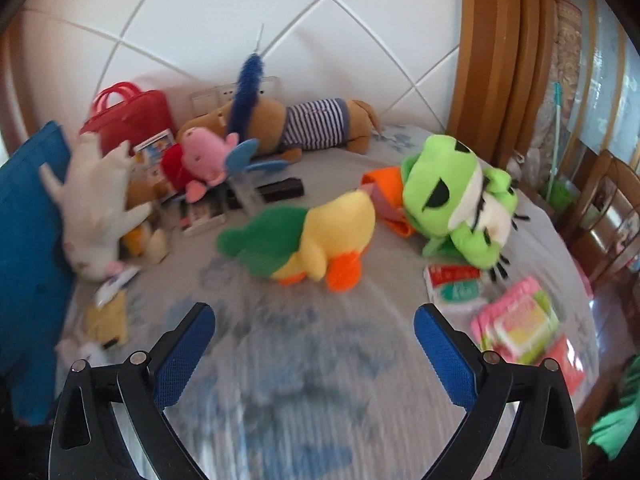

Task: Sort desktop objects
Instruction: 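Grasp the white rabbit plush with left gripper while right gripper grasps yellow duck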

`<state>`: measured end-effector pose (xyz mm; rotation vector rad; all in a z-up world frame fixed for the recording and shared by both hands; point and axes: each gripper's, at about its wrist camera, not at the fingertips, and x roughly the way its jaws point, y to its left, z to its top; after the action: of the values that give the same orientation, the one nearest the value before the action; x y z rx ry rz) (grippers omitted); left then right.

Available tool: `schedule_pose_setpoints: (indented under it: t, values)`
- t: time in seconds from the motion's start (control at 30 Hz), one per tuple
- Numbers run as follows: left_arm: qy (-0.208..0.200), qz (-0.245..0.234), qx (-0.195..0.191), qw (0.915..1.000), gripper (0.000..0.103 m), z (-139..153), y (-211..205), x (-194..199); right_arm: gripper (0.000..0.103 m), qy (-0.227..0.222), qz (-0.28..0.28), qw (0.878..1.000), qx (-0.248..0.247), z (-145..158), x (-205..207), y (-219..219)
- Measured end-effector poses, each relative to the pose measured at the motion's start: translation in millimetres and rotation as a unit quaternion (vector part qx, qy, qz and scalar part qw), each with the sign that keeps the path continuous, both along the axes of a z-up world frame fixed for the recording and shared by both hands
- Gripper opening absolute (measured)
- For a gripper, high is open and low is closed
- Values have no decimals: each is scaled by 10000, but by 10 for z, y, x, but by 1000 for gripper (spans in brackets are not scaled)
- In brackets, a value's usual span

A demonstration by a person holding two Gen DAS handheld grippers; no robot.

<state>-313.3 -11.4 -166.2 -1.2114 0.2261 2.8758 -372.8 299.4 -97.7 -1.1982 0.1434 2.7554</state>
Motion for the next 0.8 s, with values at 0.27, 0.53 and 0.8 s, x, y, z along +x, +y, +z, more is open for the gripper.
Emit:
schedule_pose_setpoints:
  t: [0.27, 0.53, 0.8]
  values:
    - [-55, 520, -100, 9986, 103, -91, -9, -221, 101, -559, -331, 9973, -353, -490, -974, 441]
    - [-232, 800, -118, 9965, 103, -220, -43, -298, 101, -744, -486, 9834, -1585, -938, -1340, 787]
    - [-286, 782, -222, 9963, 103, -343, -79, -325, 76, -659, -373, 9771, -1987, -1065, -1474, 817]
